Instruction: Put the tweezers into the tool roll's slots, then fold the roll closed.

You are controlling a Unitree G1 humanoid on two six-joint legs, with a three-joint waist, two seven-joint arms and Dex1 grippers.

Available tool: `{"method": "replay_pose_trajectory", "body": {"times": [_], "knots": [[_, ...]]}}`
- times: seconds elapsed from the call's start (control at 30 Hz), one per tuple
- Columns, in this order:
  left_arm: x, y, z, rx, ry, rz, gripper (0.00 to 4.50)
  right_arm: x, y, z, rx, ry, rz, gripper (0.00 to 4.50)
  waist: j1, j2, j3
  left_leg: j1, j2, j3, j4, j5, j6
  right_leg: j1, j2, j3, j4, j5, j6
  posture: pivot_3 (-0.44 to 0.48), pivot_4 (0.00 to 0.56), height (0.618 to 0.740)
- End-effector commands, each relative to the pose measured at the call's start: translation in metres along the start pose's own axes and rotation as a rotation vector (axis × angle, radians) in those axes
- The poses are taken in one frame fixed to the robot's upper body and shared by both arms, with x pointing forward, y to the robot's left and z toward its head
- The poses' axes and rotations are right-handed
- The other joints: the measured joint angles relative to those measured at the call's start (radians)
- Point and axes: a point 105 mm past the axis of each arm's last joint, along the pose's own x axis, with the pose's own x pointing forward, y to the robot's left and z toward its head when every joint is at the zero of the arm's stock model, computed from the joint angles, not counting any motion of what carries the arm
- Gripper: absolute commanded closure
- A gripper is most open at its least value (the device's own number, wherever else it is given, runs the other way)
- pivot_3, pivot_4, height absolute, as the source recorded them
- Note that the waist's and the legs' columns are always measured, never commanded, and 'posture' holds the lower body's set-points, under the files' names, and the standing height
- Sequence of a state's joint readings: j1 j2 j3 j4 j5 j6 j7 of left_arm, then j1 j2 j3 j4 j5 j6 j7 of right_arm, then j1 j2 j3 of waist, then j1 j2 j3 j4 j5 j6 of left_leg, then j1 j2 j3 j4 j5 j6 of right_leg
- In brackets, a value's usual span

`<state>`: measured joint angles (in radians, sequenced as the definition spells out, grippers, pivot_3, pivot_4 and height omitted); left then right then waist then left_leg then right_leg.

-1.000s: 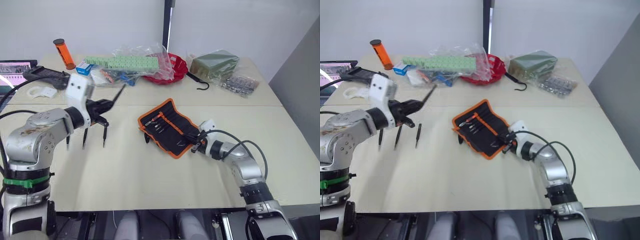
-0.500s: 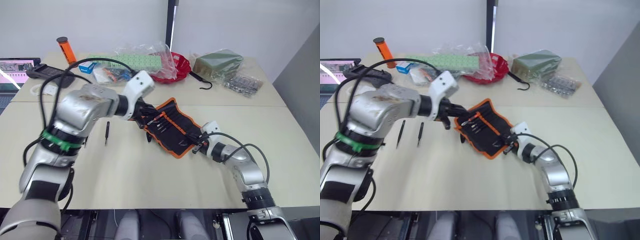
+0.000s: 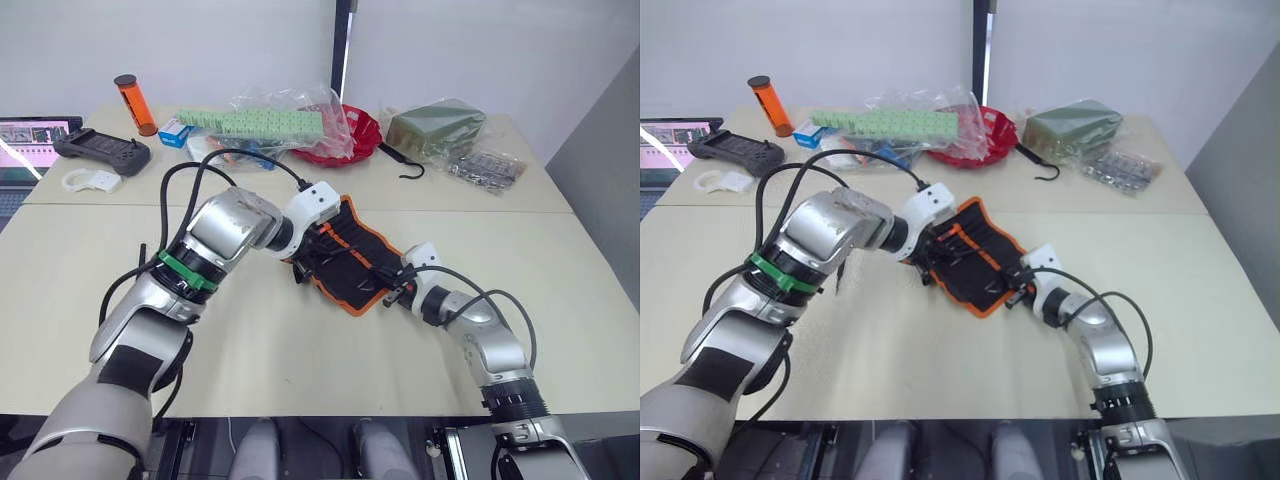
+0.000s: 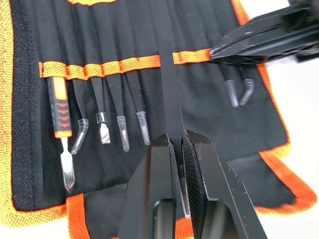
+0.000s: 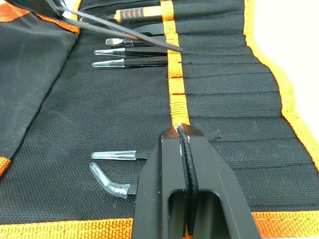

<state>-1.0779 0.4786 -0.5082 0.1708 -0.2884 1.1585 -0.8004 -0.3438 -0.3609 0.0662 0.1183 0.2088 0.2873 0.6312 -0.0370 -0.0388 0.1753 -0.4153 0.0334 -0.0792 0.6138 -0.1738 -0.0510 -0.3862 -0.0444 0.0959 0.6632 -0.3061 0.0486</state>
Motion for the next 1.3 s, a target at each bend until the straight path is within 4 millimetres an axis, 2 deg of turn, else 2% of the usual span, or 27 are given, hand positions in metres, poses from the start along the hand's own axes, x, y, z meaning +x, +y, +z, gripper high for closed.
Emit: {"method": "replay_pose_trajectory", "body": {"times": [0.03,0.37,0.6,0.77,1.17,1.3], "knots": [[-0.001,0.000,-0.001,0.029,0.000,0.023,4.49,-0.006,-0.008,-0.019,0.020,0.073,-0.047,4.50,0.000,0.000,0.000,0.000,0.000,0.000,0.000,0.000,0.000,0.000,0.000,0.000,0.000,0.000,0.000,0.000,0.150,0.740],[-0.002,0.003,-0.011,0.024,0.014,0.040,4.49,-0.005,-0.007,-0.019,0.017,0.078,-0.038,4.50,0.000,0.000,0.000,0.000,0.000,0.000,0.000,0.000,0.000,0.000,0.000,0.000,0.000,0.000,0.000,0.000,0.150,0.740],[-0.001,-0.002,-0.013,0.040,0.030,-0.002,4.49,-0.002,-0.007,-0.016,0.013,0.078,-0.030,4.50,0.000,0.000,0.000,0.000,0.000,0.000,0.001,0.000,0.000,0.000,0.000,0.000,0.001,0.000,0.000,0.000,0.150,0.740],[0.003,0.001,-0.011,0.040,0.022,0.002,4.49,-0.003,-0.001,-0.020,0.008,0.095,0.000,4.50,0.000,0.000,0.000,0.000,0.000,0.000,0.001,0.000,0.000,0.000,0.000,0.000,0.001,0.000,0.000,0.000,0.150,0.740],[0.004,0.002,0.006,0.022,-0.012,0.007,4.49,-0.001,-0.002,-0.019,0.006,0.090,-0.004,4.50,0.000,0.000,0.000,0.000,0.000,0.000,0.001,0.000,0.000,0.000,0.000,0.000,0.001,0.000,0.000,0.000,0.150,0.740],[0.000,-0.005,0.006,0.024,0.017,-0.045,4.49,-0.001,-0.002,-0.019,0.009,0.088,-0.005,4.50,-0.003,0.000,0.000,0.000,0.000,0.000,0.001,0.000,0.000,0.000,0.000,0.000,0.002,0.000,0.000,0.000,0.150,0.740]]}}
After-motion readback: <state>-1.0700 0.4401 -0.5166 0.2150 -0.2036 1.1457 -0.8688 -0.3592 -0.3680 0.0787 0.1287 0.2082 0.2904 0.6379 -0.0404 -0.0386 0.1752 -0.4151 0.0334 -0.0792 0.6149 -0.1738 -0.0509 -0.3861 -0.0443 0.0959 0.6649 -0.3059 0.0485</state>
